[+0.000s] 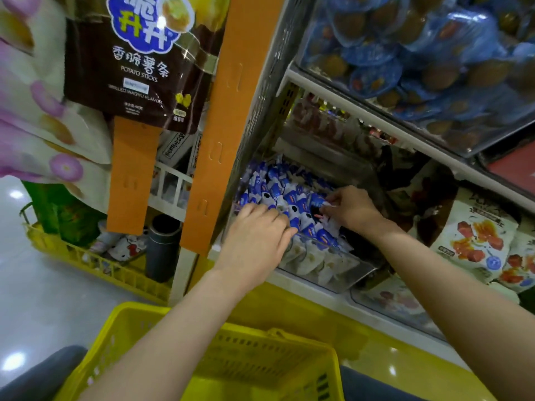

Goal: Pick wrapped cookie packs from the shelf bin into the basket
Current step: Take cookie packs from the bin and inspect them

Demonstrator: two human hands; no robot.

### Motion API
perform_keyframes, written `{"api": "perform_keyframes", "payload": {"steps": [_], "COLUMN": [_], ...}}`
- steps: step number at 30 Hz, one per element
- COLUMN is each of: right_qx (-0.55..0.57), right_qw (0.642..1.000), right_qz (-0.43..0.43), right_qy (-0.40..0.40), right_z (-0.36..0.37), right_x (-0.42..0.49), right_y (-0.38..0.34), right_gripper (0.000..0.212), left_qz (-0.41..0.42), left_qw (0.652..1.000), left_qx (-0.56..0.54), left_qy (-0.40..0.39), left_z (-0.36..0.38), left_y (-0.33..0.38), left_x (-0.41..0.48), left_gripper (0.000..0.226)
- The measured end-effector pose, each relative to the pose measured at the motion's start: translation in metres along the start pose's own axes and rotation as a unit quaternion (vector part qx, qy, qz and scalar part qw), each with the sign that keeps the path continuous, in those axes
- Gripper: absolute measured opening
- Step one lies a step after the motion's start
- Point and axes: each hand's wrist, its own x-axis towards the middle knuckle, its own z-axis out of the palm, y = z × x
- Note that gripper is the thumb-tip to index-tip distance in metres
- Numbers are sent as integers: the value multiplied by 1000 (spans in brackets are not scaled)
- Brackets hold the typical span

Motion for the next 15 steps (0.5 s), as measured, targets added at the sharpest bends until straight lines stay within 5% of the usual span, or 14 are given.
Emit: {"api": "perform_keyframes", "payload": {"steps": [7,15], "right_qx": [74,50], "right_qw": [996,999], "right_qz": [5,-4], "right_qy": [52,-1], "right_z": [11,15], "right_x": [8,8], "right_y": [-3,6], "right_gripper": [29,36], "left_qz": [-3,-4], "left_qw": [1000,1000], "left_qx": [4,5], "left_qy": [2,7], "left_z": [0,1], "left_y": [1,2], "left_x": [-1,0], "left_gripper": [43,51]}}
